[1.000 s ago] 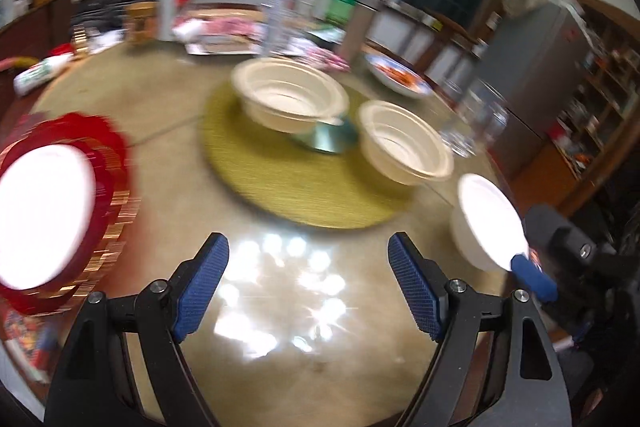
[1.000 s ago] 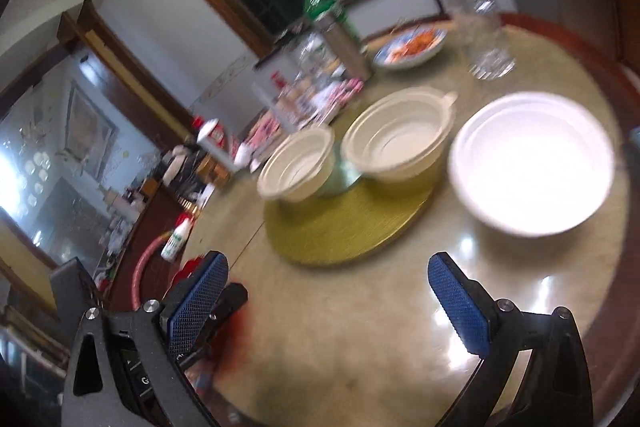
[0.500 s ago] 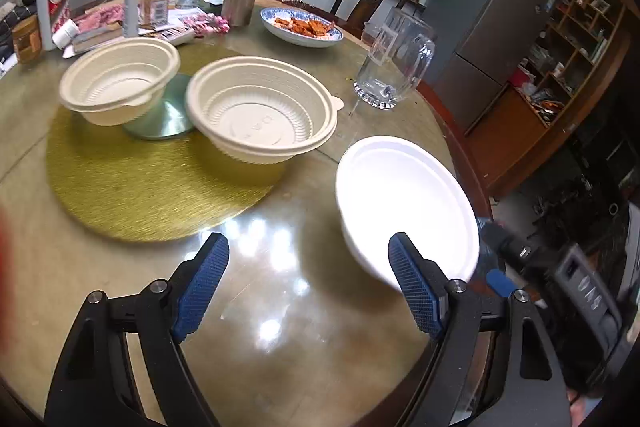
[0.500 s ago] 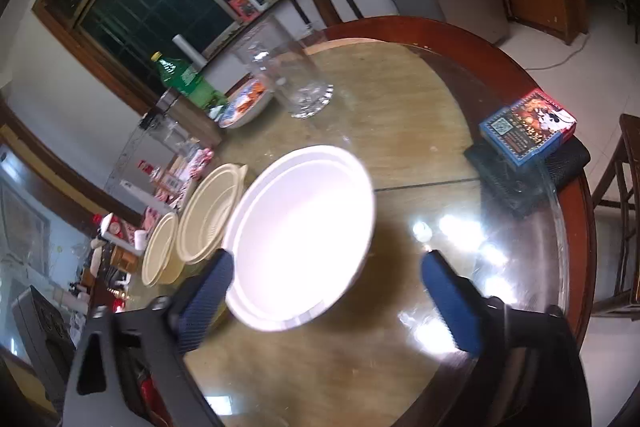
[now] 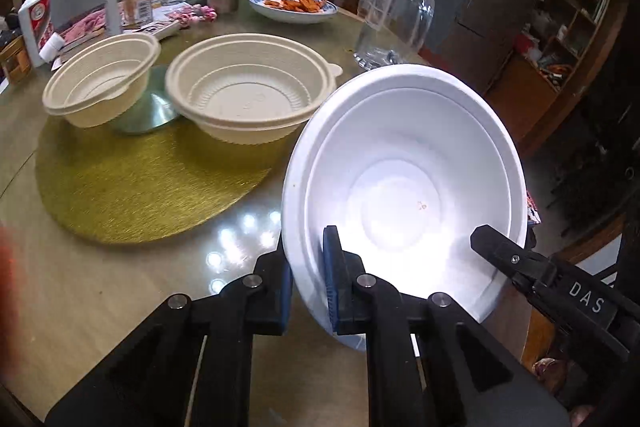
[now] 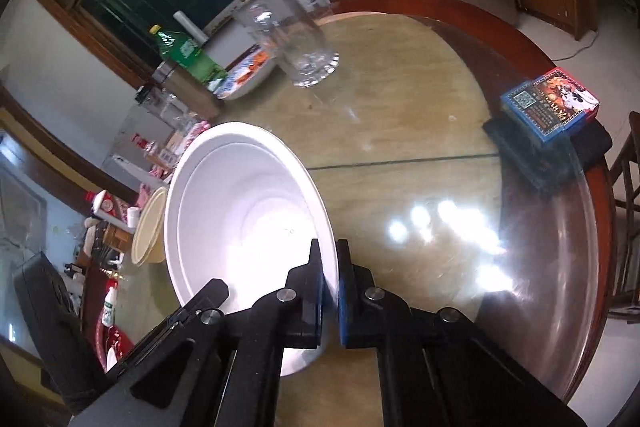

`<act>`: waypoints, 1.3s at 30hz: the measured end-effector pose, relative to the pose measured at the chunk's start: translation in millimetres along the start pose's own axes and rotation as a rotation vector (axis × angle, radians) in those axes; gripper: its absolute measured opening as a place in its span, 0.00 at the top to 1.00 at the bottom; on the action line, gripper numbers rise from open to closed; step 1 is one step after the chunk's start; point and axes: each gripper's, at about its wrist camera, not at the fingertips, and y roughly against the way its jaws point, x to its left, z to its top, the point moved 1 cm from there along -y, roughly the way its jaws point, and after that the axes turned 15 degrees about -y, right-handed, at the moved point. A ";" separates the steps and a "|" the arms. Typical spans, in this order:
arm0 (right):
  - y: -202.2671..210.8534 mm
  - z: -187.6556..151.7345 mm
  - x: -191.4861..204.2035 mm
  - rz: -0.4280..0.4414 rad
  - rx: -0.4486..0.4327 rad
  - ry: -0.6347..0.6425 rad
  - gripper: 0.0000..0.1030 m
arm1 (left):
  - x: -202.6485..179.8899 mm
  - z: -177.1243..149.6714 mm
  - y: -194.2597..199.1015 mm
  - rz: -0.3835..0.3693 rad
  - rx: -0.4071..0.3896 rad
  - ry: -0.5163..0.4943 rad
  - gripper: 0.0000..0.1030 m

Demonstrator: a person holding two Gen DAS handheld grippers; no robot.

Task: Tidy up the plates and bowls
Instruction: 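Lift the second white foam bowl and carry it toward the red plates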

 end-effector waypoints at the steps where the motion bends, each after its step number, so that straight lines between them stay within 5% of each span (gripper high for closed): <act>1: 2.1 -5.9 4.2 0.007 -0.001 0.010 0.95 | 4.7 -4.1 4.4 0.002 -0.005 0.005 0.89; 18: -23.5 -109.5 89.9 0.092 -0.038 0.219 0.95 | 107.1 -59.4 42.5 0.161 -0.086 0.144 0.89; 39: -46.7 -131.1 108.1 0.112 -0.093 0.285 0.94 | 132.6 -73.9 37.3 0.179 -0.106 0.185 0.88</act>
